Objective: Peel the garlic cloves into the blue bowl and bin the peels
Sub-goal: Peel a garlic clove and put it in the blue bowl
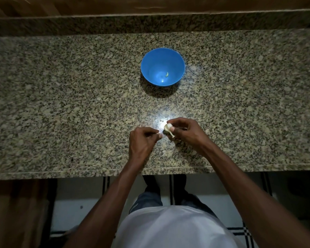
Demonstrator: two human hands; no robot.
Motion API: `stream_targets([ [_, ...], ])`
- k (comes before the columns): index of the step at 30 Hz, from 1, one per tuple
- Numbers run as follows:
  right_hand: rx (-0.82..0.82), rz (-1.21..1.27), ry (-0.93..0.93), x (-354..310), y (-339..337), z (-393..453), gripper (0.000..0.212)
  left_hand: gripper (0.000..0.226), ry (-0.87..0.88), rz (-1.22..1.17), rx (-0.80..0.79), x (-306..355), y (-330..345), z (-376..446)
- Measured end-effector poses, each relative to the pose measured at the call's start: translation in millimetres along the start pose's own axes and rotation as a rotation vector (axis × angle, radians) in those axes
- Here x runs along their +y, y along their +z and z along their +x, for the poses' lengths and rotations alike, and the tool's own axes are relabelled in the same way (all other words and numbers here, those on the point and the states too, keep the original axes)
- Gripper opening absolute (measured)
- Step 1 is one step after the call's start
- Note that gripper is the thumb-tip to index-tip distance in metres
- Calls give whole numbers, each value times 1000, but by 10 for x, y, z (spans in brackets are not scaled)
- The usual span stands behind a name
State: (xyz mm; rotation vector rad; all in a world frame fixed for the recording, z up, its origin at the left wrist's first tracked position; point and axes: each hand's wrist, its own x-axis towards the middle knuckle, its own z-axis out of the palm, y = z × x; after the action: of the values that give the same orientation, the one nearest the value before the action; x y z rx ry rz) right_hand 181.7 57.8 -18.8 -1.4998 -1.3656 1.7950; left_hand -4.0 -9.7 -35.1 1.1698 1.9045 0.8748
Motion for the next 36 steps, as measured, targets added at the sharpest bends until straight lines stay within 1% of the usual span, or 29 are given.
stream_targets([
  [2, -28, 28, 3, 10, -33, 13, 23, 20, -32, 23, -3, 19, 3, -58],
  [4, -54, 67, 16, 11, -56, 30, 27, 22, -21, 54, -10, 49, 19, -89],
  [7, -86, 101, 24, 13, -81, 47, 30, 14, -10, 73, -13, 107, 46, -97],
  [9, -96, 115, 31, 15, -84, 46, 29, 10, -60, 61, 35, 145, 46, -107],
  [12, -109, 136, 33, 25, -110, 63, 28, 14, -156, -37, 105, 174, 51, -109],
  [14, -118, 139, 38, 31, -122, 71, 28, 13, -141, -71, 116, 189, 64, -97],
  [16, -126, 153, 52, 26, -125, 71, 30, 13, -118, -169, 74, 213, 83, -92],
  [18, -135, 169, 49, 16, -111, 61, 31, 14, -131, -290, 24, 223, 121, -107],
  [22, -128, 187, 30, 10, -78, 37, 30, 16, -256, -452, 65, 231, 224, -108],
  [25, -98, 106, -46, 31, -69, 47, 30, 15, -346, -602, 37, 260, 272, -127],
  [28, -53, 107, -77, 85, -49, 91, 28, 20, -431, -718, 17, 280, 310, -107],
  [32, -29, 66, -122, 137, -9, 151, 26, 23, -530, -813, -8, 274, 331, -45],
  [36, -7, 47, -143, 139, 34, 174, 25, 19, -537, -817, -18, 265, 338, -2],
])
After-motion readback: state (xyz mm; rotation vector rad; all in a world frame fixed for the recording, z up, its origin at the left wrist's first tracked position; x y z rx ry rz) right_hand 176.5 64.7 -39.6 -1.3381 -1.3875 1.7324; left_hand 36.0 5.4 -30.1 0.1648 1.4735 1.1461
